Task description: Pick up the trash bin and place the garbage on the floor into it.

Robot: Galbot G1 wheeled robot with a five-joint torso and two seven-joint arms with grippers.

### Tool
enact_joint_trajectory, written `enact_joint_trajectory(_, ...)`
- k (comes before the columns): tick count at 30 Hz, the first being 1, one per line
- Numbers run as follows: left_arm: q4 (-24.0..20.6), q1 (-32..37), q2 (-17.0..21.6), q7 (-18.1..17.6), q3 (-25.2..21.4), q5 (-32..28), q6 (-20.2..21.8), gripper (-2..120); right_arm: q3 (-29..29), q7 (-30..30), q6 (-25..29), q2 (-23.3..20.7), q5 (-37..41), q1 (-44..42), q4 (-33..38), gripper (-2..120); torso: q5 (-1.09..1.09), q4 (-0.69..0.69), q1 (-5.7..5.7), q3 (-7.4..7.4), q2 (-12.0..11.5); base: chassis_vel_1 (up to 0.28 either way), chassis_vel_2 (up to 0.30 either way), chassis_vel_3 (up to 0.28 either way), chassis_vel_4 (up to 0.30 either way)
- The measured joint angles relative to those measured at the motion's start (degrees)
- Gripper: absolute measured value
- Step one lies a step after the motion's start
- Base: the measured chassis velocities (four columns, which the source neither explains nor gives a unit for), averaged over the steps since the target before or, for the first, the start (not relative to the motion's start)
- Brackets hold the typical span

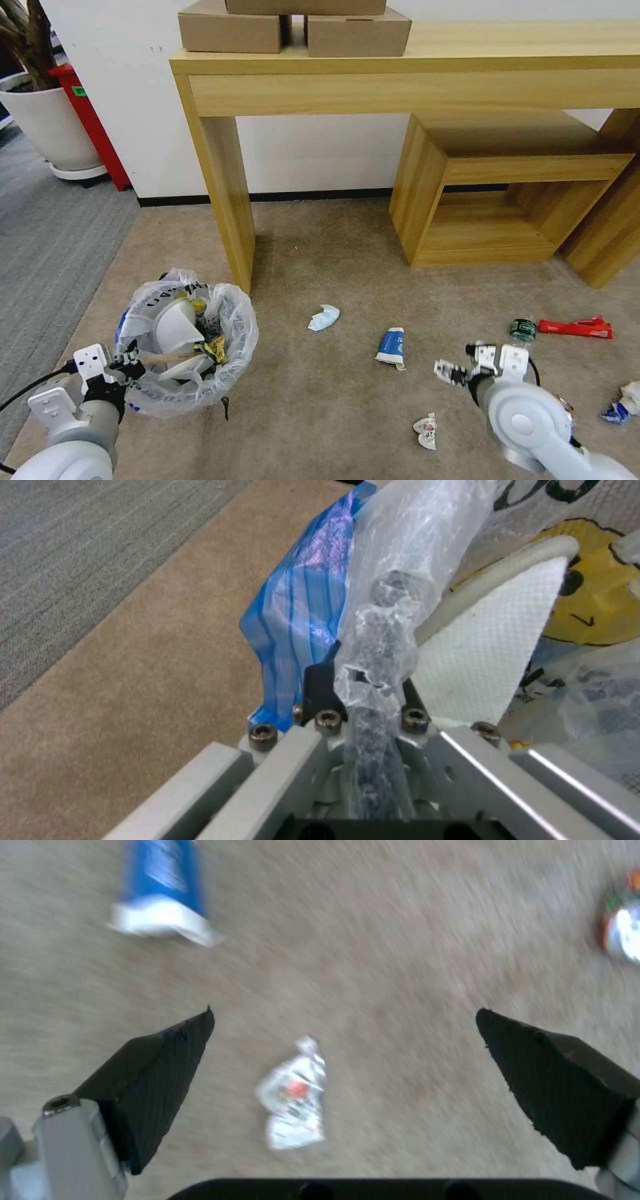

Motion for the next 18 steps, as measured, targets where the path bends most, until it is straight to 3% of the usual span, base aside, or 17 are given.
enact_joint_trajectory(6, 0.5, -0.2, -0.5, 0.1, 0.4, 0.2, -0.2, 0, -4.8, -2.5, 1.6, 3.6, -5.5, -0.3, -10.2, 100, 0.02, 0.01, 0.00, 0.00, 0.0, 0.000, 0.000, 0.000, 0.000)
enact_joint_trajectory(18, -0.6, 1.0, -1.9, 0.3, 0.5, 0.9, -0.4, 0, -12.1, -7.4, 3.6, 5.3, -14.2, 0.9, -14.5, 100, 0.02, 0.01, 0.00, 0.00, 0.0, 0.000, 0.000, 0.000, 0.000)
